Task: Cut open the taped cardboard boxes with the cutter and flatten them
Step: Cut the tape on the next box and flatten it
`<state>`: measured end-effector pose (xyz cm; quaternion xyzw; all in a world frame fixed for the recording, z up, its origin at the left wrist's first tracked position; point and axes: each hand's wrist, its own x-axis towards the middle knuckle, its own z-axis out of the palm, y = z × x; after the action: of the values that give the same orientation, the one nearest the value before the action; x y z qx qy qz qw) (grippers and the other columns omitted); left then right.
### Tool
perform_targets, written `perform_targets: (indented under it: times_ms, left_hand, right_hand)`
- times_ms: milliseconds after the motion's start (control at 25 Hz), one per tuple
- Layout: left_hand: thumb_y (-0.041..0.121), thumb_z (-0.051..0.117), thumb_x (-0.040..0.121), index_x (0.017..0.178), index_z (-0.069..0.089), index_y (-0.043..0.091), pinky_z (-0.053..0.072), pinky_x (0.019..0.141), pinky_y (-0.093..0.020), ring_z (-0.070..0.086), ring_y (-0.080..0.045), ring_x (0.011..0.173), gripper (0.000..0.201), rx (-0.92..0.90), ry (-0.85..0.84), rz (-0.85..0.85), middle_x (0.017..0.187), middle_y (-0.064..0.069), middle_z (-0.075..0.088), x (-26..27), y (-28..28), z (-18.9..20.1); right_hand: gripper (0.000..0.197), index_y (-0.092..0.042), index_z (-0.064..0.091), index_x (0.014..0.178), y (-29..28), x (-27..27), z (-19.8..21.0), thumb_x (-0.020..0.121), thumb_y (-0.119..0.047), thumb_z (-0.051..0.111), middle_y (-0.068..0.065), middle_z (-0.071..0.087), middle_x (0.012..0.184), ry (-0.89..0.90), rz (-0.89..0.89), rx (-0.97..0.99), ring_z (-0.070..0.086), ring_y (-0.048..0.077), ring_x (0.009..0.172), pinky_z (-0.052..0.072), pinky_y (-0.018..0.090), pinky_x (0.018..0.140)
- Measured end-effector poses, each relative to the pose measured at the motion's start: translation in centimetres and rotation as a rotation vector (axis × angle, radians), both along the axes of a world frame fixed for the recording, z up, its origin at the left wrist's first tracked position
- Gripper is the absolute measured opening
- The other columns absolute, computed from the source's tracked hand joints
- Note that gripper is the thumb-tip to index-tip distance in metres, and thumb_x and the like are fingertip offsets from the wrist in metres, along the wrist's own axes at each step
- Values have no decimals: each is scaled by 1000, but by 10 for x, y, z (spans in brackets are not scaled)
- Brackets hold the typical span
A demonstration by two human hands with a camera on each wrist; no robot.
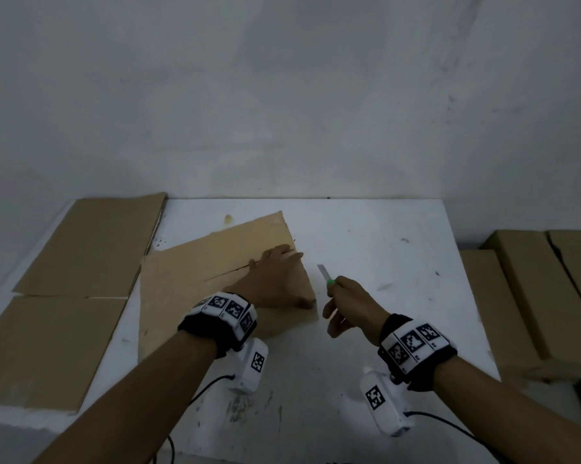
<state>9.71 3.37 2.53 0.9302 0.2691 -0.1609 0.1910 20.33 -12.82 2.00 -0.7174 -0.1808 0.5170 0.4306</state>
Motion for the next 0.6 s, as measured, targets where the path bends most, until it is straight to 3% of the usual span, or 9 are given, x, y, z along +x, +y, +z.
perform_targets:
  times_ms: [80,160,280,440,600]
  left_hand:
    - [63,78,72,155,24,33,20,119,-57,12,-25,151,104,-81,-73,43,165,1,10,-1,7,6]
    - [53,78,78,151,37,32,26,119,-45,23,-23,148,87,-92,-208,112,162,0,21,-18,27,11]
    - [51,76,81,144,47,29,30,115,-39,32,-22,144,73,51,-252,275,157,-3,33,-72,72,12]
    - [67,64,84,156,25,13,20,120,-41,12,-26,152,98,50,49,456,164,-9,20,-149,111,4]
    - [87,45,76,157,20,11,16,122,-42,8,-26,153,114,31,71,492,165,-9,16,-178,120,-13]
  right_hand:
    - [23,-12,48,98,9,-4,5,106,-26,31,18,62,88,0,-55,23,59,30,57,58,42,63]
    - [22,-13,49,98,17,-9,7,105,-25,32,18,61,89,6,-83,29,58,29,60,59,46,66]
    - [30,-10,49,119,25,-25,10,103,-30,34,16,63,93,92,59,-63,64,29,68,59,44,68]
    - [47,-9,45,130,41,-48,14,104,-46,35,13,65,99,99,177,-153,61,27,81,52,36,75]
    - [57,-3,52,128,69,-51,18,103,-52,37,14,58,104,6,156,-195,57,26,86,53,39,82]
